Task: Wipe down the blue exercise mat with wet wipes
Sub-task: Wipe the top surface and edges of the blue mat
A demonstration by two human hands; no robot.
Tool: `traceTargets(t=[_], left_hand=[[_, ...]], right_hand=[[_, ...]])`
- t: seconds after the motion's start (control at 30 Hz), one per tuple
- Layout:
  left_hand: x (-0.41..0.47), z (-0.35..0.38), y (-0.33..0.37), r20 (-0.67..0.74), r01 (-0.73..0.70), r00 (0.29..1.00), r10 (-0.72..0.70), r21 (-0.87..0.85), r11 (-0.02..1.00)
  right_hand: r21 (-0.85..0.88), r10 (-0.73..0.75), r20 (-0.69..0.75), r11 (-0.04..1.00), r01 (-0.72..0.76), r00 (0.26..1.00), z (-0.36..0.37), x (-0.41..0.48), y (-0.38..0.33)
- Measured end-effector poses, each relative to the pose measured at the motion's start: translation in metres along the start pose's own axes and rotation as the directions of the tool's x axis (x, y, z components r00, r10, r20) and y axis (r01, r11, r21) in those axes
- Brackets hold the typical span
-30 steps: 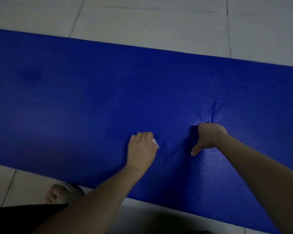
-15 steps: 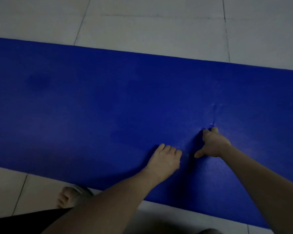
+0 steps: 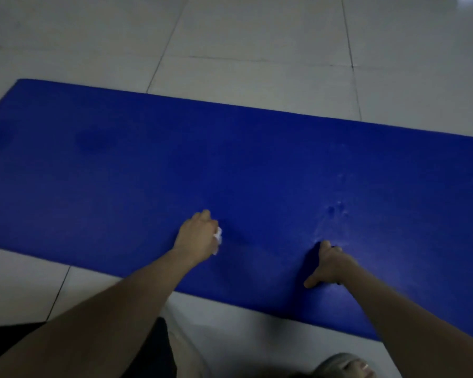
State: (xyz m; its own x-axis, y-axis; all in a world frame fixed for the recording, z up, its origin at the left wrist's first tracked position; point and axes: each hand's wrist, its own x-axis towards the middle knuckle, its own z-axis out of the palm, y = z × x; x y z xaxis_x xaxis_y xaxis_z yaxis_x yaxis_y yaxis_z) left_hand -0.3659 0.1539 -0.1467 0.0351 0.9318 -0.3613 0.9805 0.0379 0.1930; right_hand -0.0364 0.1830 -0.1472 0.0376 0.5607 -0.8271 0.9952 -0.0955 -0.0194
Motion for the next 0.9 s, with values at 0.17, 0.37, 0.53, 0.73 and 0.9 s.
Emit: traceTargets(t=[0.17,0.37,0.53,0.73,0.9], left_hand=[[-0.006,0.004,-0.033,-0.023,0.189,0.98,-0.196,-0.172,0.967],[0.003,0.034,0.064,-0.086,0.112,0.984,-0.159,-0.399,0.91],[-0.015,0.059,0.161,-0.04,-0.107,0.994,0.1,-0.458,0.882],[-0.007,0.082,0.153,-0.121,-0.433,0.901,0.416,-0.187,0.882],[-0.008,0.064,0.076,-0.251,-0.323,0.926,0.283,-0.137,0.936]], right_hand=[[-0.075,-0.012,0.014,0.997,0.013,1.0,-0.011,0.007,-0.004],[-0.077,-0.035,-0.046,0.997,0.031,0.998,-0.008,0.009,0.0],[-0.065,-0.029,-0.067,0.998,0.025,0.997,-0.006,0.011,0.002],[-0.051,-0.043,-0.074,0.998,0.039,0.996,-0.004,0.015,0.004],[-0.079,-0.084,-0.079,0.994,0.078,0.993,-0.005,0.016,0.006]])
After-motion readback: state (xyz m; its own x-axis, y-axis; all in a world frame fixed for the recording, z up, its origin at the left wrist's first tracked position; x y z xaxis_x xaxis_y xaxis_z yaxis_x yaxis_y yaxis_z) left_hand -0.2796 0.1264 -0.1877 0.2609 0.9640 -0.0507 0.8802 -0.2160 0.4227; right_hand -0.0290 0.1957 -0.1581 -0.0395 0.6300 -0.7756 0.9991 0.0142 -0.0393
